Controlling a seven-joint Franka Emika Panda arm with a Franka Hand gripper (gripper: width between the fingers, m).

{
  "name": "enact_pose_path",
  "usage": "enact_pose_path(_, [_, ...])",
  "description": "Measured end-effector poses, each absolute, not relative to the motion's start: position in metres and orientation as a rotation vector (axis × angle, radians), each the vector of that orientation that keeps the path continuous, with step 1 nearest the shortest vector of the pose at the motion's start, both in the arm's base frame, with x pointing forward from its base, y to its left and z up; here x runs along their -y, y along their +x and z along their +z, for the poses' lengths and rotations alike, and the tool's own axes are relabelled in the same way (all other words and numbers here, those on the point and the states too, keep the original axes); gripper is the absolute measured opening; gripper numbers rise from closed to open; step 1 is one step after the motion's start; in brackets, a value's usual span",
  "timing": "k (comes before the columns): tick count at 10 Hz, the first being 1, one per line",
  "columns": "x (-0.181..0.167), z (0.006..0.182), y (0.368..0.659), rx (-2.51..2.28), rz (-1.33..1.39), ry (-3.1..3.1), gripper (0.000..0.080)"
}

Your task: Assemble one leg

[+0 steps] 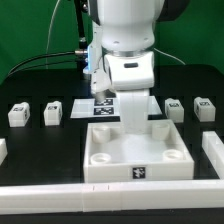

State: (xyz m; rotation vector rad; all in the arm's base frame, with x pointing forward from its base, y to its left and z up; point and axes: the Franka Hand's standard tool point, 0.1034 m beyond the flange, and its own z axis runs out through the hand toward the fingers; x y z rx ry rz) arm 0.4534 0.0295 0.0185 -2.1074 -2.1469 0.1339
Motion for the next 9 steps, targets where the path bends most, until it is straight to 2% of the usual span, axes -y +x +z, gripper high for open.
enact_pose_path(5, [-0.057, 0.019, 0.484, 2.182, 0.081, -2.074, 0.0065])
enact_pose_path(9, [-0.066, 0.019, 0.487, 2.092, 0.083, -2.167, 0.0065])
